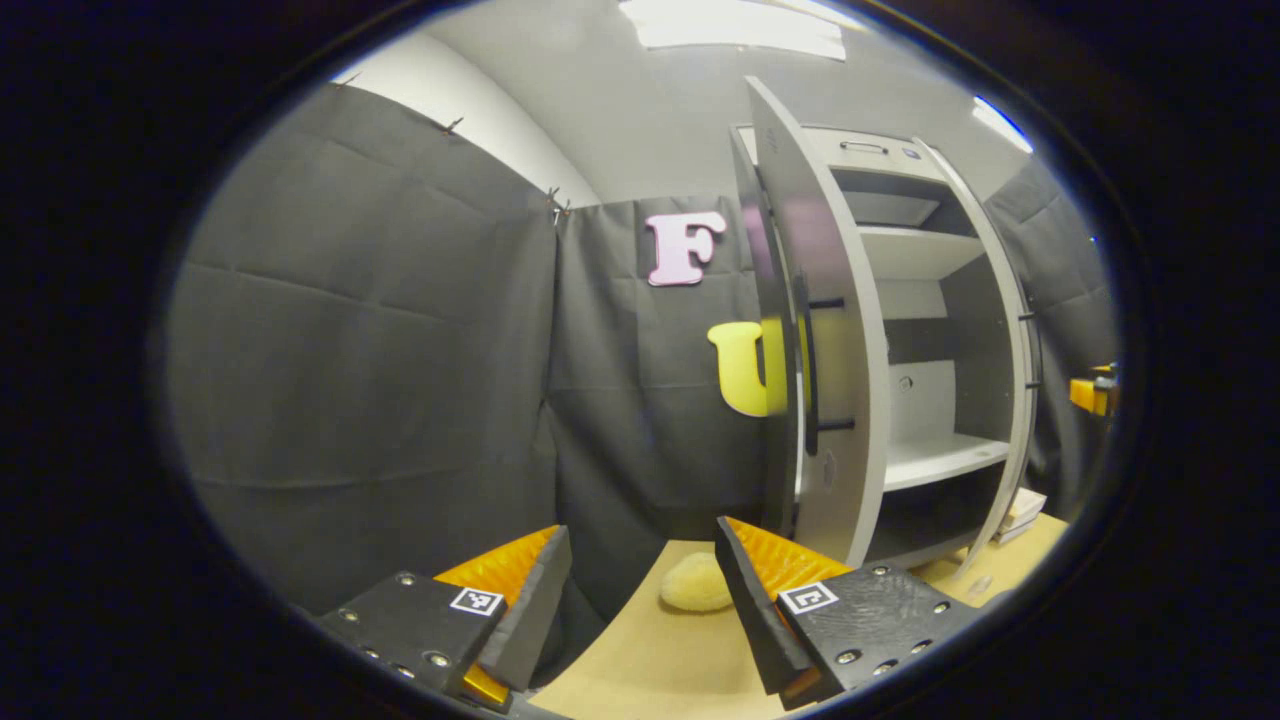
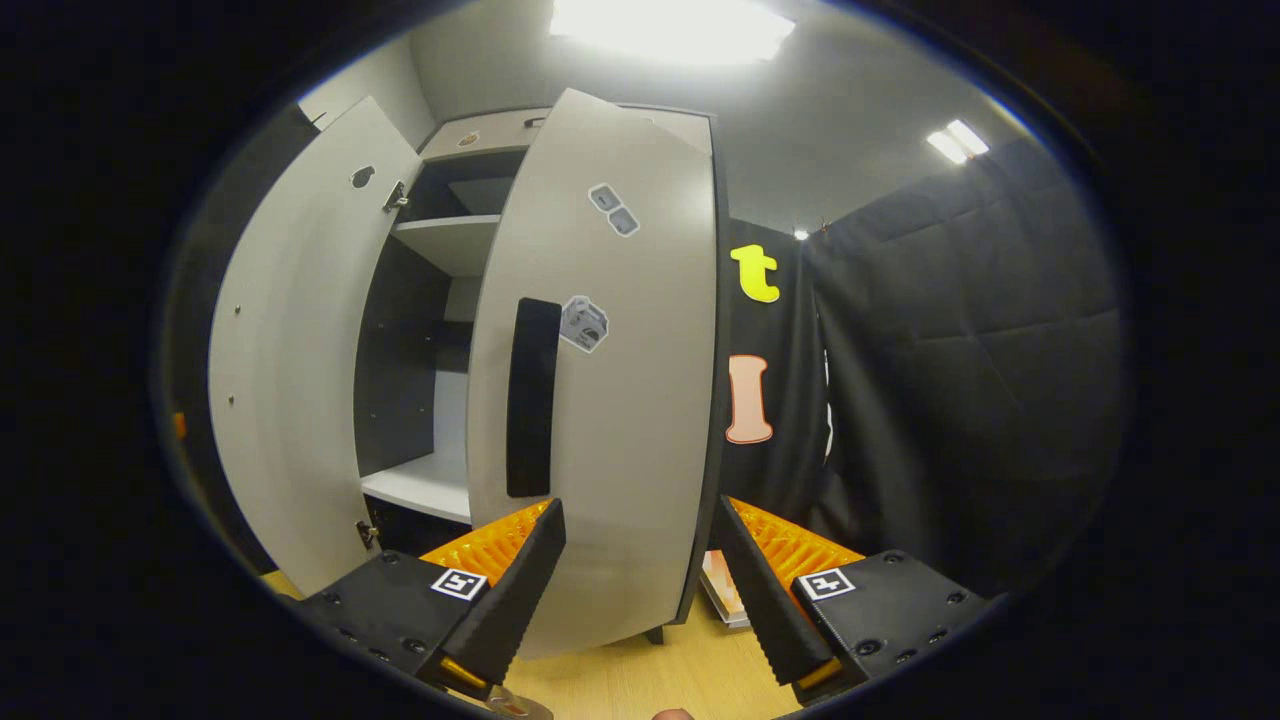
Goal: Grasp the bottle in the cabinet with the left hand and place it on the coaster, then close the right door with the right hand and the left door with the left hand.
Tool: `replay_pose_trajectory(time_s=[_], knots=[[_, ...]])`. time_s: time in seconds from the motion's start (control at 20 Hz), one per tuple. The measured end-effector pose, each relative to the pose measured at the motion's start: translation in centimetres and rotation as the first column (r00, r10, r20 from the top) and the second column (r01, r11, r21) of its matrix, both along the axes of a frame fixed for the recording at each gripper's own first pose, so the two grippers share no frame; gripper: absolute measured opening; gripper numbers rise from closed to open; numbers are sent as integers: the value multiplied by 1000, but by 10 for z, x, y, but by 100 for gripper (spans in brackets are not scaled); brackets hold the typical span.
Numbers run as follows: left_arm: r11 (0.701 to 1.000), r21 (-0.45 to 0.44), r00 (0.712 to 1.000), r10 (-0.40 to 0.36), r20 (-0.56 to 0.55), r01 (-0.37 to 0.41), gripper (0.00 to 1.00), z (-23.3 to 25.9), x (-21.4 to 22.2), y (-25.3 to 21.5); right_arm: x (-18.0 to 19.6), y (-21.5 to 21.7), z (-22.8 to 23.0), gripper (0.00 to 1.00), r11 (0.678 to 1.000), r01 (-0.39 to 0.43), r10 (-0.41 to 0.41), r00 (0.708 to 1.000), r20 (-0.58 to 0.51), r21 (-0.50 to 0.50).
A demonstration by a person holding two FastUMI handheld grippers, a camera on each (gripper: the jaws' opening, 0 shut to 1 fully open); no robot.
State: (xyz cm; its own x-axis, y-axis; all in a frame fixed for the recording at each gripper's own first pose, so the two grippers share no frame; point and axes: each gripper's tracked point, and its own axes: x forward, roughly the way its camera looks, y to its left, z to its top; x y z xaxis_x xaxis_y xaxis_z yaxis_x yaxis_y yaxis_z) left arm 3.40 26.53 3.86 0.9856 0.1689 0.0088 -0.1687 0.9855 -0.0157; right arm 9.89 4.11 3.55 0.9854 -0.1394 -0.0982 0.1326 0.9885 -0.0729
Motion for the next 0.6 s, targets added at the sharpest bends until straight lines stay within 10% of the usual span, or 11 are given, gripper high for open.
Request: replay_pose_trajectory(time_s=[0.6], knots=[[998,2,996,-59,63,59,85,83,69,-31,-49,-74,-47,97,998,57,-56,993,-105,9]])
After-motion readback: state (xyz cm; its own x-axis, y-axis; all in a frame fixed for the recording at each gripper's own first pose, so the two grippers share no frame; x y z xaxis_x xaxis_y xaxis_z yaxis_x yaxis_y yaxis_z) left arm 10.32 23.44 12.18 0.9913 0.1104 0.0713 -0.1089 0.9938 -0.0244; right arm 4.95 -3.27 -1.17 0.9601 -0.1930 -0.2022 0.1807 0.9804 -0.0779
